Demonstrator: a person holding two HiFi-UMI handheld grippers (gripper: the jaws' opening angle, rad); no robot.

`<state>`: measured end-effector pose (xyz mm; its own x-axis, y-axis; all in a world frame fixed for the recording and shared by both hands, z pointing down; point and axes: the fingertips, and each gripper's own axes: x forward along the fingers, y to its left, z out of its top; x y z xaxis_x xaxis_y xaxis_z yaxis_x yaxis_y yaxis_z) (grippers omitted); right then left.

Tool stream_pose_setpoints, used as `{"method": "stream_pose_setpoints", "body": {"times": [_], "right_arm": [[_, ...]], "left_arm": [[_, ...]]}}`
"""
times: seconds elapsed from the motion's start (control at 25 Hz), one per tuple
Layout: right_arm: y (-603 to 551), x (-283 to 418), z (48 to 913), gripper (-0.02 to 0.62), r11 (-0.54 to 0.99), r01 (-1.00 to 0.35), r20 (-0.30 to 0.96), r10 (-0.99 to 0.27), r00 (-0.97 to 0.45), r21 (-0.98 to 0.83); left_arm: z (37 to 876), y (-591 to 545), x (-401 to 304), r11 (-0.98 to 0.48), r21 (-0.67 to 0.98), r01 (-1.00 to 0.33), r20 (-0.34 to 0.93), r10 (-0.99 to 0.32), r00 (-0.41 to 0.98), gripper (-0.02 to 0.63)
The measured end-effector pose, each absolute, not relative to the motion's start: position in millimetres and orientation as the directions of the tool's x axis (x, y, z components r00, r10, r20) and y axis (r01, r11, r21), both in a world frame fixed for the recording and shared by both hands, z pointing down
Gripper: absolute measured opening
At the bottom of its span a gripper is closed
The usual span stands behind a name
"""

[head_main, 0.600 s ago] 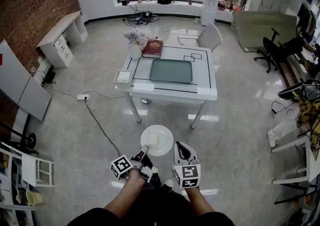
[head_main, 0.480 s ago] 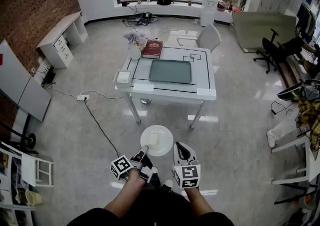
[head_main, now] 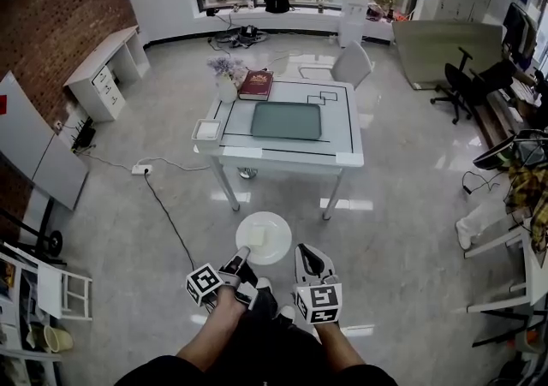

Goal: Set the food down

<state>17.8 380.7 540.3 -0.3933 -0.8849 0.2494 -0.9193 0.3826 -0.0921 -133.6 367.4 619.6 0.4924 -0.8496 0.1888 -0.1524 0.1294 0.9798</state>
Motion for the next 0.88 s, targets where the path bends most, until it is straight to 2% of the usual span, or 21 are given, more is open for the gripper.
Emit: {"method": "stream_pose_setpoints", "body": {"times": [0.88], "right_arm": [[325.8, 46.4, 562.3, 0.009, 0.366, -0.924, 0.303, -0.873, -0.381, -0.107]], "left_arm": [[643.2, 300.5, -101.0, 0.159, 0.979, -0.125, 0.201, -0.833, 0.516, 0.015]]}}
